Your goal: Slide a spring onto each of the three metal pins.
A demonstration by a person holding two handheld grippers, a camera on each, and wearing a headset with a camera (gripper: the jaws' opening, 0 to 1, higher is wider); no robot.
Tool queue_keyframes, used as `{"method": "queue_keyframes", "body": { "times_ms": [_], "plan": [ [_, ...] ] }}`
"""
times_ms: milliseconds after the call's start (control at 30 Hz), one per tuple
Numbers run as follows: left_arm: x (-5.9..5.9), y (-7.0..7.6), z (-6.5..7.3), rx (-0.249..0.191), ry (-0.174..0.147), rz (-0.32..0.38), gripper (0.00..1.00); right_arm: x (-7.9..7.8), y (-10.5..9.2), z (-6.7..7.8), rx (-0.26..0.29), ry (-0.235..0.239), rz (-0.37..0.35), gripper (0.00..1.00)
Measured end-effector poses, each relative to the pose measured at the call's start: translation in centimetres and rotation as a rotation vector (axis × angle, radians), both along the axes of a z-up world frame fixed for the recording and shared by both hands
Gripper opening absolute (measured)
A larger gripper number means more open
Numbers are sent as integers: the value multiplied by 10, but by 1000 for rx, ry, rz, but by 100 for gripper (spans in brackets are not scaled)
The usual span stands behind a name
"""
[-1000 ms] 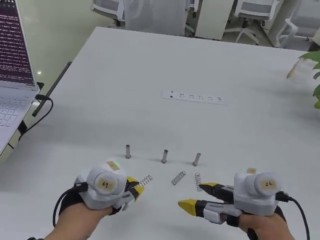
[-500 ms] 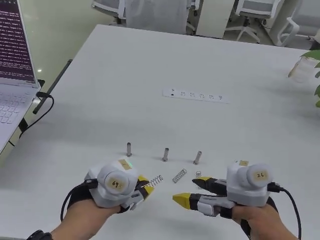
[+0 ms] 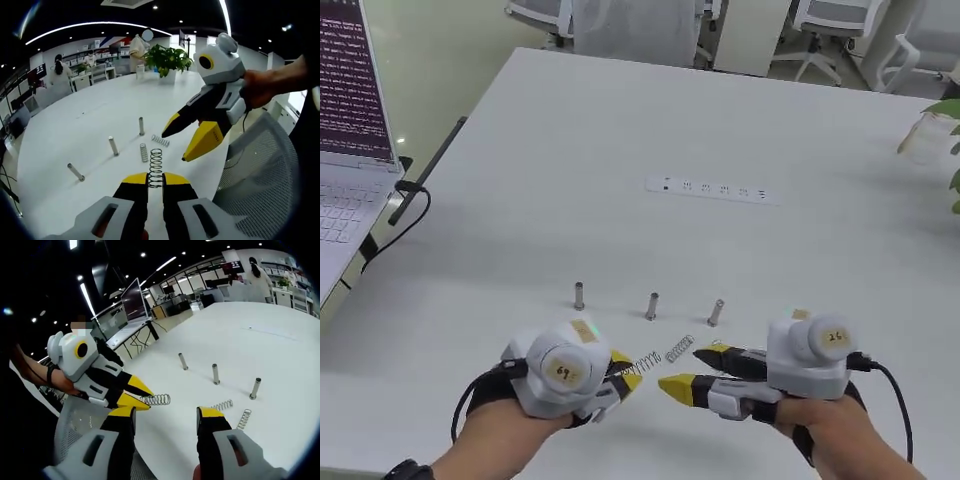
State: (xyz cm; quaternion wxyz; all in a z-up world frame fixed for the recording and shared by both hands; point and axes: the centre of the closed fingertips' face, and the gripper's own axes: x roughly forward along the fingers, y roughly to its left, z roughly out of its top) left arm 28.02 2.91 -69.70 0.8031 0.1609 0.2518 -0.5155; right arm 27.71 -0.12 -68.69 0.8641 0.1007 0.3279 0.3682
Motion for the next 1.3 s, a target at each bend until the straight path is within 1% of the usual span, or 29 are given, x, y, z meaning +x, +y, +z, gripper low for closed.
{"method": "queue_keyframes", "body": {
  "times_ms": [100,200,333,367,533,700,800,1000,1133,1300],
  "plan": [
    [-4,-4,2,-3,-7,-17,2,1,7,1,30,10,8,43],
    [-7,-6,3,-5,-16,-34,2,2,10,0,40,15,7,43],
    [-10,-7,2,11,-44,-63,2,2,15,-1,76,38,6,40],
    [-10,-7,1,12,-46,-66,2,1,16,-2,93,52,6,39],
    [-10,-8,2,7,-46,-65,2,-1,18,-3,128,75,-1,33],
    [-10,-8,1,10,-47,-71,2,-3,19,-4,140,87,-4,24],
    [-10,-9,2,11,-48,-76,2,-2,17,-3,148,89,-16,21],
    [-10,-8,1,21,-55,-85,2,0,13,2,191,83,-45,12],
    [-11,-10,0,30,-63,-96,2,-1,14,2,188,87,-41,11],
    [-12,-12,1,29,-68,-106,2,-3,16,4,189,87,-30,11]
  ]
}}
